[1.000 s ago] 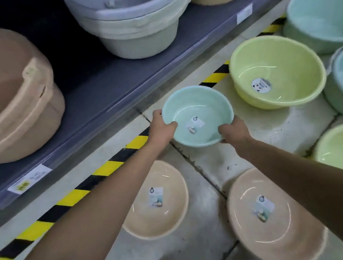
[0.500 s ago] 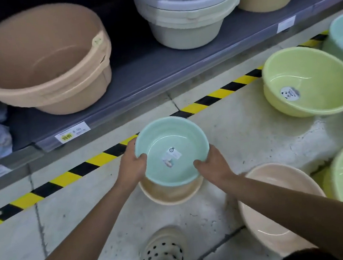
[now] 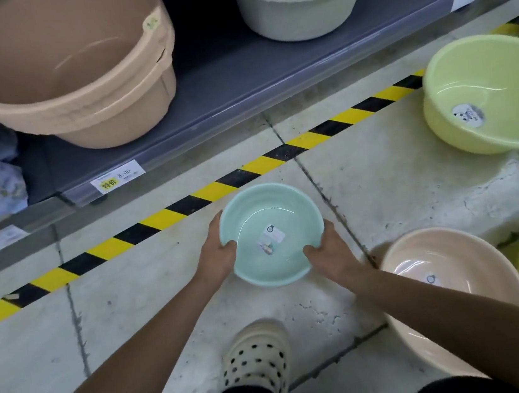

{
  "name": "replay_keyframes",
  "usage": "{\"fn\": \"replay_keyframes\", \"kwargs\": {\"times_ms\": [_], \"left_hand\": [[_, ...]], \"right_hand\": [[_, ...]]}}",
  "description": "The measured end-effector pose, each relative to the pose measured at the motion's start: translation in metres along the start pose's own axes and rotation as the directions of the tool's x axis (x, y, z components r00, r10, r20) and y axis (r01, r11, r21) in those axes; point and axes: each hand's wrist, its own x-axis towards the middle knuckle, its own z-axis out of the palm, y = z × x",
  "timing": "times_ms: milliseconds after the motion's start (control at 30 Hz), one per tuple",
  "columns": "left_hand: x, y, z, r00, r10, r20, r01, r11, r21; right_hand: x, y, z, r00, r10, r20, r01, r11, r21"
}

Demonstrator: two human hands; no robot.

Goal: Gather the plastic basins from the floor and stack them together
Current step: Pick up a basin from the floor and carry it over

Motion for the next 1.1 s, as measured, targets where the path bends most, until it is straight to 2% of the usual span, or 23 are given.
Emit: {"fn": "replay_keyframes", "kwargs": {"times_ms": [133, 233, 433, 567, 633, 733, 800, 967, 1100], "left_hand": [[-0.003, 0.001, 0.009, 1.0, -0.007, -0.025, 0.008, 0.999, 0.051], [-0.006, 0.007, 0.014, 1.0, 0.013, -0.018, -0.011, 0.996, 0.09], [-0.022, 0.068, 0.039, 0.979, 0.199, -0.053, -0.194, 0.976, 0.096], [-0.04, 0.114, 0.071, 0.951, 0.308, 0.021, -0.309, 0.945, 0.104], [-0.051, 0.133, 0.097, 0.935, 0.345, 0.087, -0.353, 0.93, 0.105], [-0.071, 0.156, 0.145, 0.885, 0.407, 0.225, -0.439, 0.891, 0.116], [-0.086, 0.164, 0.18, 0.845, 0.435, 0.312, -0.486, 0.867, 0.109], [-0.141, 0.166, 0.255, 0.74, 0.436, 0.513, -0.563, 0.818, 0.116], [-0.188, 0.148, 0.285, 0.568, 0.423, 0.706, -0.657, 0.75, 0.079]], "right_hand": [[0.001, 0.003, -0.002, 0.999, 0.031, 0.022, -0.031, 0.999, 0.008], [-0.007, 0.008, -0.01, 0.999, 0.02, -0.036, -0.017, 0.995, 0.097], [-0.039, 0.01, -0.056, 0.985, -0.062, -0.162, 0.1, 0.965, 0.243], [-0.07, 0.017, -0.113, 0.955, -0.119, -0.272, 0.191, 0.948, 0.255], [-0.09, 0.03, -0.143, 0.939, -0.109, -0.325, 0.188, 0.957, 0.222], [-0.126, 0.059, -0.182, 0.905, -0.056, -0.422, 0.134, 0.979, 0.157], [-0.149, 0.082, -0.202, 0.88, 0.003, -0.474, 0.13, 0.96, 0.248], [-0.221, 0.144, -0.232, 0.784, 0.152, -0.602, 0.082, 0.936, 0.343], [-0.288, 0.192, -0.212, 0.697, 0.306, -0.648, 0.03, 0.891, 0.452]]}}
